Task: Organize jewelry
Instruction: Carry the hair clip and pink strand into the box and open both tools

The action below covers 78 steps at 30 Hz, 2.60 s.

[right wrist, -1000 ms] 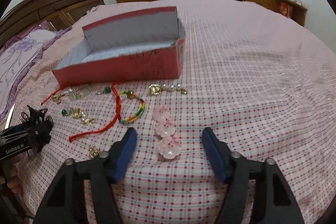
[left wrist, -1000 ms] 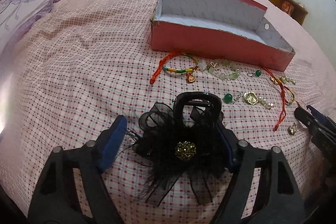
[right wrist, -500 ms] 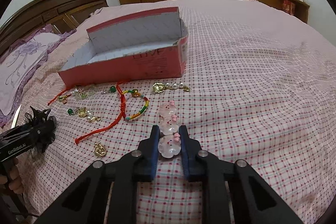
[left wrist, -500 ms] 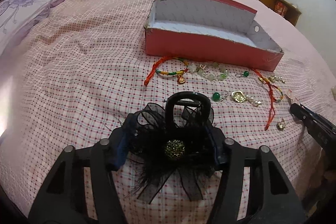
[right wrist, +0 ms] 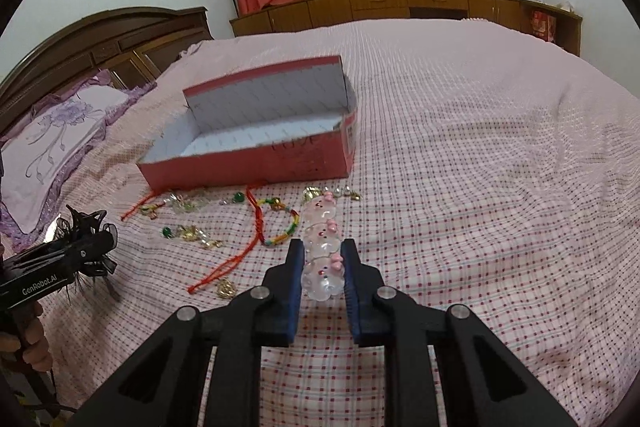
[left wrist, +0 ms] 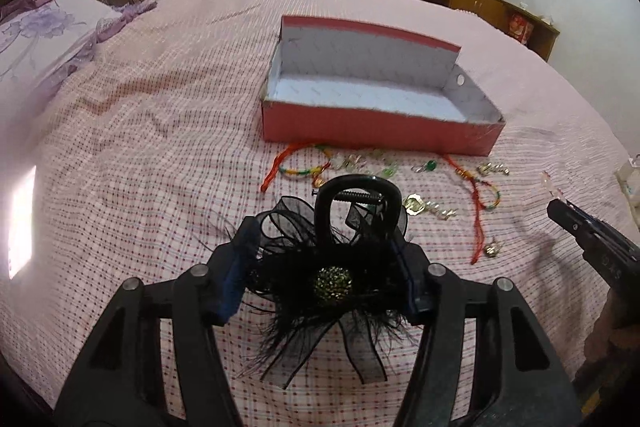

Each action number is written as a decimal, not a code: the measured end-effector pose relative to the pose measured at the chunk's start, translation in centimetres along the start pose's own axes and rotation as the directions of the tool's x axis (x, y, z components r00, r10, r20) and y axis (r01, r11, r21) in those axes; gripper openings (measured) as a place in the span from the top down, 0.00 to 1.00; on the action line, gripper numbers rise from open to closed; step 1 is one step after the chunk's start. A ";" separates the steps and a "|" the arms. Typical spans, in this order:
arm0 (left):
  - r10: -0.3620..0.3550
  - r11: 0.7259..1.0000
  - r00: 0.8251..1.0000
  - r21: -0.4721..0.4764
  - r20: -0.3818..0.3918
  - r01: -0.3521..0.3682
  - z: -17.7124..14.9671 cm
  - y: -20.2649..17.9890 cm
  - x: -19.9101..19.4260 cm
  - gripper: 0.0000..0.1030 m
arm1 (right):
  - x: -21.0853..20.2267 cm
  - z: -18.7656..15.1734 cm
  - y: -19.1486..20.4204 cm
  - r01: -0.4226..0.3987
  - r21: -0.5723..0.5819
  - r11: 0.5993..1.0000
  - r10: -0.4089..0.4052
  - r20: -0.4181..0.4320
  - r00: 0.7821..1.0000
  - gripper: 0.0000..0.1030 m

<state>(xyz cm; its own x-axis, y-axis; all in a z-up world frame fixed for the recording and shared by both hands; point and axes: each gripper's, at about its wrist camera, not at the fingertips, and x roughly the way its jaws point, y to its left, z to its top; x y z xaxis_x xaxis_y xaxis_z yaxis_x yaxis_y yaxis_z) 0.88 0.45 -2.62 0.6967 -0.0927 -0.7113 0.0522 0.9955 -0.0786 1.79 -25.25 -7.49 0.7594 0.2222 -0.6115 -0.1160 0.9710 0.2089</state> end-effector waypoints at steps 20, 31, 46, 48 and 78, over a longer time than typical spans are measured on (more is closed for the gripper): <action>-0.025 0.998 0.989 0.060 0.146 0.016 6.9 -1.9 0.3 0.49 | 1.3 6.4 2.5 -0.074 -0.032 0.997 0.076 0.081 0.994 0.80; -0.016 0.999 0.981 0.042 0.193 0.008 11.1 -2.3 3.8 0.49 | 5.5 11.0 2.9 -0.062 -0.032 0.998 0.066 0.111 0.992 0.80; 0.024 1.000 0.978 0.003 0.207 -0.026 15.4 -2.7 10.8 0.48 | 13.7 15.1 2.8 0.039 -0.051 0.998 -0.034 0.095 0.995 0.80; 0.030 1.000 0.982 -0.005 0.187 -0.029 15.8 -2.5 11.9 0.48 | 15.1 15.5 2.6 0.049 -0.050 0.998 -0.046 0.075 0.996 0.80; 0.031 0.999 0.996 0.039 -0.085 -0.028 17.4 -3.2 15.5 0.41 | 19.1 17.0 2.1 0.037 -0.025 0.999 -0.039 -0.089 0.995 0.54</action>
<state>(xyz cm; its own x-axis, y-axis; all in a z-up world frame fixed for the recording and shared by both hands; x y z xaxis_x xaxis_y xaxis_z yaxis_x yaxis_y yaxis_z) 23.96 -3.86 -1.29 0.6343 -0.0630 -0.7705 0.0609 0.9976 -0.0314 26.94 -20.43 -5.77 0.7033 0.1907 -0.6848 -0.1038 0.9806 0.1665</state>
